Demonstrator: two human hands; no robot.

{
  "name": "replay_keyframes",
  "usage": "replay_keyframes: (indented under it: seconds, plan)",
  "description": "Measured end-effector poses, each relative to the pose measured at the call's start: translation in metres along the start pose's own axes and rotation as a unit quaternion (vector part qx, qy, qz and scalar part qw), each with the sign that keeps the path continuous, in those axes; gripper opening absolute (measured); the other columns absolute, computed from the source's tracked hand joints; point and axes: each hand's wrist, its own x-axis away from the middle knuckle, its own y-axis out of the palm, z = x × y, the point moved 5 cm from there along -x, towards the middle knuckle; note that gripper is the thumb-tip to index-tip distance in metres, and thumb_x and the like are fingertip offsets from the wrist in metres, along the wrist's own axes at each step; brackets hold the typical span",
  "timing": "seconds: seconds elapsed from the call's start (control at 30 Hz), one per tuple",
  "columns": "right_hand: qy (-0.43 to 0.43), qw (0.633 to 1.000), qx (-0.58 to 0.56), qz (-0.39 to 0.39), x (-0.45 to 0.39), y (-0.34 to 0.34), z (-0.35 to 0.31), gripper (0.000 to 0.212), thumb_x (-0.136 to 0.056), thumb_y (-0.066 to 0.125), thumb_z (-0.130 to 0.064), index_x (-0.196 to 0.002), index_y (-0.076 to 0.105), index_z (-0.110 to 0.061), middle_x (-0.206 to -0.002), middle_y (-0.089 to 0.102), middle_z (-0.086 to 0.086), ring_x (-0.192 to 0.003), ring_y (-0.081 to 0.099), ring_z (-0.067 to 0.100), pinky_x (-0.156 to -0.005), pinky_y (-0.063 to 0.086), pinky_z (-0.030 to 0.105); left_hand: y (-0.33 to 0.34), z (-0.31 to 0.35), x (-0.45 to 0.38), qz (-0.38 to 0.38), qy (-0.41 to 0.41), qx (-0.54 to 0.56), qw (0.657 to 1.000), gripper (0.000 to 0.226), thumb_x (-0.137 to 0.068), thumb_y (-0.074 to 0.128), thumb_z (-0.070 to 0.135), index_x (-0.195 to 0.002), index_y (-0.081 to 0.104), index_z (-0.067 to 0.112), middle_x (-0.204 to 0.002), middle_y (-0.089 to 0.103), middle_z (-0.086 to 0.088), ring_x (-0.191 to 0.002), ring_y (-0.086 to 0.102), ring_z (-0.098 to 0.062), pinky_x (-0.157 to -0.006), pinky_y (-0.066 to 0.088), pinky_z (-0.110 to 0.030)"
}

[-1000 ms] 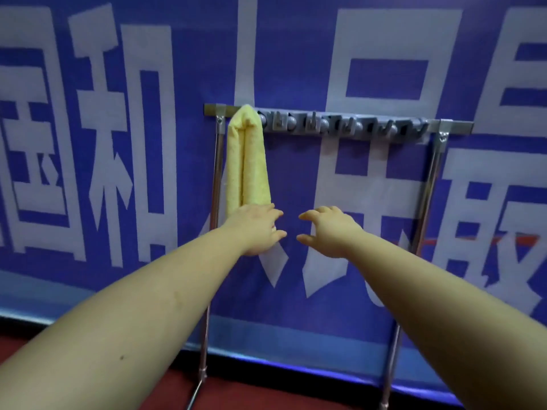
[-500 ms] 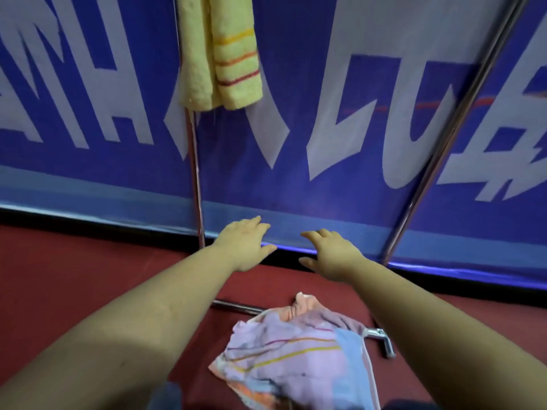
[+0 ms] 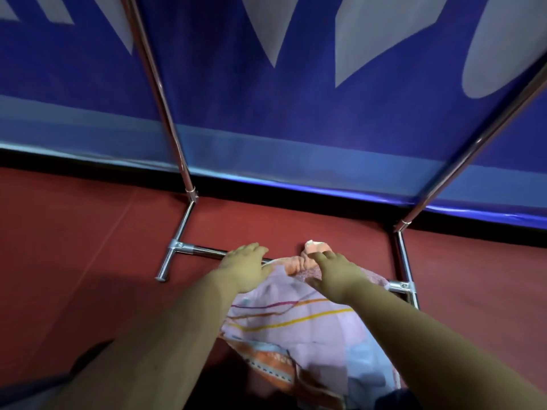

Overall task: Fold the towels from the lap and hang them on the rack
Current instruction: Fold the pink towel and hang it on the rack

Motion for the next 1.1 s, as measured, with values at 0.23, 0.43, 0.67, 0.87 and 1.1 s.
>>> replay_keyframes:
  seconds: [0.23, 0.43, 0.67, 0.87, 1.1]
  plan:
    - [0.002, 0.996, -0.031, -0.083, -0.04, 0.068, -0.007, 0.06, -0.091, 0.051, -0.043, -0.143, 0.033, -0.018, -0.143, 0.04, 0.012, -0.13, 0.038, 0.032, -0.105, 0.035, 0.037, 0.061, -0.011, -0.04, -0.055, 0.001, 0.049, 0.997, 0.051, -0.093, 0.045, 0.04, -0.14, 0.037, 0.021, -0.147, 0.04, -0.003, -0.133, 0.038, -0.023, -0.109, 0.031, -0.032]
    - [0.018, 0.993, -0.077, -0.089, -0.052, 0.085, -0.004, 0.064, -0.088, 0.058, -0.041, -0.144, 0.035, -0.02, -0.14, 0.048, 0.01, -0.129, 0.042, 0.029, -0.106, 0.034, 0.035, 0.099, -0.015, -0.054, -0.114, -0.027, 0.071, 0.991, 0.051, -0.094, 0.045, 0.038, -0.142, 0.035, 0.025, -0.146, 0.042, -0.007, -0.134, 0.04, -0.025, -0.11, 0.029, -0.034]
    - [-0.004, 0.994, -0.093, -0.057, -0.039, 0.06, -0.005, 0.034, -0.09, 0.057, -0.036, -0.116, 0.056, -0.015, -0.114, 0.064, 0.011, -0.107, 0.057, 0.03, -0.078, 0.039, 0.031, 0.076, -0.012, -0.035, -0.054, 0.005, 0.125, 0.991, 0.029, -0.095, 0.042, 0.035, -0.123, 0.049, 0.032, -0.12, 0.061, -0.007, -0.108, 0.056, -0.028, -0.089, 0.038, -0.03]
    - [-0.022, 0.993, -0.115, 0.015, 0.001, -0.015, -0.003, 0.025, -0.087, 0.061, -0.04, -0.071, 0.048, -0.026, -0.086, 0.054, 0.006, -0.081, 0.048, 0.025, -0.066, 0.027, 0.027, -0.008, 0.017, 0.014, 0.027, 0.104, 0.057, 0.993, 0.045, -0.085, 0.053, 0.055, -0.11, 0.043, 0.018, -0.105, 0.063, -0.012, -0.097, 0.058, -0.031, -0.076, 0.041, -0.034]
    - [-0.026, 0.984, -0.122, 0.129, 0.074, -0.112, -0.012, 0.039, -0.084, 0.065, -0.042, -0.06, 0.042, -0.021, -0.06, 0.045, -0.006, -0.07, 0.045, 0.021, -0.056, 0.032, 0.03, -0.098, 0.039, 0.098, 0.183, 0.247, -0.119, 0.944, 0.033, -0.09, 0.046, 0.034, -0.121, 0.049, 0.022, -0.114, 0.055, -0.003, -0.098, 0.06, -0.03, -0.076, 0.043, -0.032]
